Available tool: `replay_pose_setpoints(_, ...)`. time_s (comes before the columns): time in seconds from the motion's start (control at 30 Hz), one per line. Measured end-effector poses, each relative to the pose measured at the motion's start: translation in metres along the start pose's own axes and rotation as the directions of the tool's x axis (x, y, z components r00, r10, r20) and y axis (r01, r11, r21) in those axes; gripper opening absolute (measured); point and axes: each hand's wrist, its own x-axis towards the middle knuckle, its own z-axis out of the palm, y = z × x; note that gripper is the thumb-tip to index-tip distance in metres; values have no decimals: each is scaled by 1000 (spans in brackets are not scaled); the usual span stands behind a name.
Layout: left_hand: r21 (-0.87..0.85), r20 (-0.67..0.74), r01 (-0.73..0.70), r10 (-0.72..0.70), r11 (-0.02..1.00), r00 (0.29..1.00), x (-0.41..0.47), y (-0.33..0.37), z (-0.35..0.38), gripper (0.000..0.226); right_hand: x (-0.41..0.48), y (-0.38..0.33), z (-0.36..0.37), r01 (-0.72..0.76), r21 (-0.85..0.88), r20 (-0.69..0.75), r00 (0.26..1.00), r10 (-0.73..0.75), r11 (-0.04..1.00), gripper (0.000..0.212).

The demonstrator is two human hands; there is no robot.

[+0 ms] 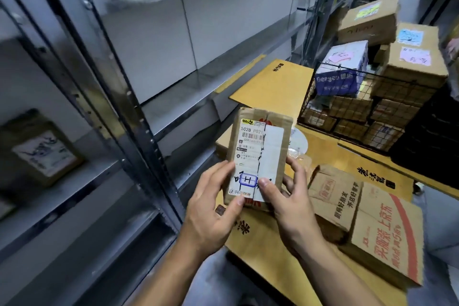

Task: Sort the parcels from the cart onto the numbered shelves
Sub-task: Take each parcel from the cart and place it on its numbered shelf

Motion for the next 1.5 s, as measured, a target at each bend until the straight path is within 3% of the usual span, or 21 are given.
replay_pose_setpoints(0.2, 94, -233, 134, -109, 987, 966, -69, -5, -85, 51, -26, 17, 80, -11, 21, 213, 977, 7, 1000, 51)
replay_pose_setpoints(0.33, 258, -367, 353, -246, 900, 897, -144, -5, -164, 48, -74, 28, 147, 20, -3, 378, 926, -18, 1000, 48)
replay_pose_setpoints(0.43, 459, -389, 506, -347, 731, 854, -217, -5, -225, 49, -122, 38, 197, -6, -22, 519, 855, 16, 1000, 49)
replay_pose_setpoints(0.53, 655, -422, 608, -451, 448, 787, -293, 3, -277, 53, -174, 45, 250, -3, -28, 625, 781, 20, 1000, 49)
replay_pose_setpoints(0.63, 723, -491, 668, -550, 175, 675, -365, 20, -320, 57, -230, 53, 299, -1, -34, 726, 688, 25, 999, 50)
replay_pose_setpoints(0.8, 614, -674, 789, -547, -42, 496, -466, 54, -364, 56, -319, 62, 366, -59, -48, 865, 496, 71, 997, 50)
replay_pose_setpoints(1.17, 281, -902, 911, -406, -301, 144, -621, 106, -431, 55, -496, 62, 512, -176, -22, 997, 75, 35, 984, 50)
replay_pose_setpoints(1.33, 172, -954, 900, -296, -400, 51, -679, 123, -512, 57, -566, 44, 598, -258, 49, 998, -26, -57, 965, 46)
replay_pose_setpoints(1.5, 76, -984, 910, -177, -408, 2, -720, 143, -596, 56, -639, 14, 681, -277, 143, 980, -98, -176, 950, 49)
